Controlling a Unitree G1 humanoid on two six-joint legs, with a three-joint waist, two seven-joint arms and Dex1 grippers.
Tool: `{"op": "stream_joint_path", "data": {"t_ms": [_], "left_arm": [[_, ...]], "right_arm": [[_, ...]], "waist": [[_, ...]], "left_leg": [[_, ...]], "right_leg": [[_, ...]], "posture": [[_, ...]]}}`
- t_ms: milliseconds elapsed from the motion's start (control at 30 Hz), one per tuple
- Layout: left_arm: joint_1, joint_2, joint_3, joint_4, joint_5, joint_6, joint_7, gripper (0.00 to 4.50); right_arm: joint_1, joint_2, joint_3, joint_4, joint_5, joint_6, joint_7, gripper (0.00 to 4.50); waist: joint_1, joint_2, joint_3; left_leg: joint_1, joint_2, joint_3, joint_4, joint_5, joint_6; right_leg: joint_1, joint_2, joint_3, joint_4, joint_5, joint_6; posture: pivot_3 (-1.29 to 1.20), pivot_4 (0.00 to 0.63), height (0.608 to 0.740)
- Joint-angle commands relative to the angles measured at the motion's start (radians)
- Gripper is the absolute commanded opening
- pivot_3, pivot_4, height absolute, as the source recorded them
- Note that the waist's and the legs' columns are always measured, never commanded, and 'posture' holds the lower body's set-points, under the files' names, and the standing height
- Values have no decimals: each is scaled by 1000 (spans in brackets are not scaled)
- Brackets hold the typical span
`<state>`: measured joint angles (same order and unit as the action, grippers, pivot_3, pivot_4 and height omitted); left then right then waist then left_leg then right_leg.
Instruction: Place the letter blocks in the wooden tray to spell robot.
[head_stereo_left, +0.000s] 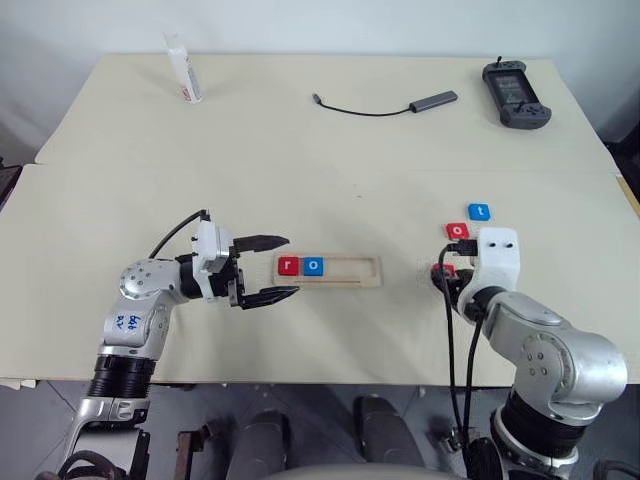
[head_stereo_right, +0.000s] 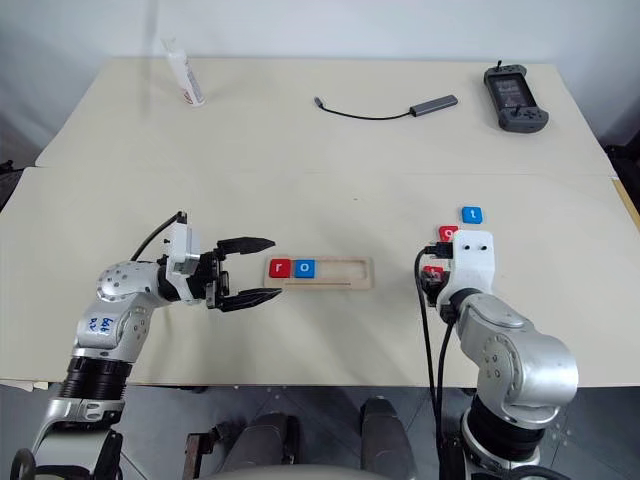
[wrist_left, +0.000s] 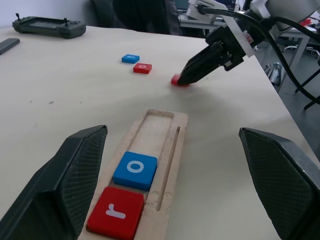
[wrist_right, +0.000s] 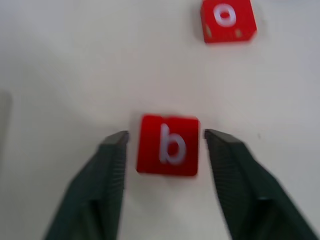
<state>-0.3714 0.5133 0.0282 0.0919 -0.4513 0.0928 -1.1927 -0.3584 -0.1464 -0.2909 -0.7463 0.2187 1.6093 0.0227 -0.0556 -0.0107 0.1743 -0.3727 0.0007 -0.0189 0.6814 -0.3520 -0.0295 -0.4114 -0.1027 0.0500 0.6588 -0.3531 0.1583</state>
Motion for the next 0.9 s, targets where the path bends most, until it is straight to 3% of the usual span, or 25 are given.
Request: {"op": "stream_joint_path", "data": {"t_ms": [33, 67, 200, 300, 400, 567, 733, 900], "left_arm": [[13, 11, 20, -22, -16, -5, -2, 4500], [16, 12, 21, -24, -14, -7, 1, 4500], [23, 13, 26, -24, -9, -17, 9, 4500], [27, 14, 26, -30, -7, -18, 14, 4500], [28, 17, 26, -29, -7, -18, 14, 4500], [27, 17, 19, -38, -4, -17, 20, 4500], [50, 21, 14, -76, -8, -7, 26, 4500], [68, 29, 24, -96, -14, 0, 33, 4500]], "right_arm": [[-8, -91, -32, -8, 38, 5, 70, 3804], [-7, -166, -40, -4, 81, 5, 138, 4126], [3, -428, -35, 23, 203, -36, 358, 4126], [97, -715, 53, 144, 186, -401, 635, 4126], [124, -824, 120, 325, 163, -727, 860, 4126], [41, -869, 288, 706, 42, -1199, 1127, 4126], [-110, -806, 409, 997, -42, -1398, 1245, 4126], [-202, -756, 441, 1146, -76, -1443, 1286, 4126]], "waist": [[0, 0, 0], [1, 0, 0], [4, 0, 0], [10, -1, 1], [8, -2, 1], [4, -3, 2], [1, -2, 2], [1, -2, 2]], "left_leg": [[0, 0, 0, 0, 0, 0], [0, 0, 0, -1, 0, 0], [-1, -2, -1, -1, -1, 3], [-1, -2, -1, -1, -2, 4], [-1, -2, 1, -1, -2, 5], [4, -1, 2, 1, -3, 6], [3, -1, 1, 1, -3, 7], [3, 0, 0, 2, -3, 7]], "right_leg": [[0, 0, 0, 0, 0, 0], [0, -1, 0, 0, 0, 0], [2, -2, -2, -2, 0, 0], [3, -3, -3, -7, 0, 0], [5, -2, -3, -12, 1, 3], [11, -2, -2, -16, 3, 6], [11, -5, -3, -16, 3, 6], [11, -8, -5, -16, 3, 6]], "posture": [[0, 150, 740], [0, 150, 740], [0, 150, 740], [0, 150, 740], [0, 150, 740], [0, 150, 740], [0, 150, 740], [0, 150, 740]]}}
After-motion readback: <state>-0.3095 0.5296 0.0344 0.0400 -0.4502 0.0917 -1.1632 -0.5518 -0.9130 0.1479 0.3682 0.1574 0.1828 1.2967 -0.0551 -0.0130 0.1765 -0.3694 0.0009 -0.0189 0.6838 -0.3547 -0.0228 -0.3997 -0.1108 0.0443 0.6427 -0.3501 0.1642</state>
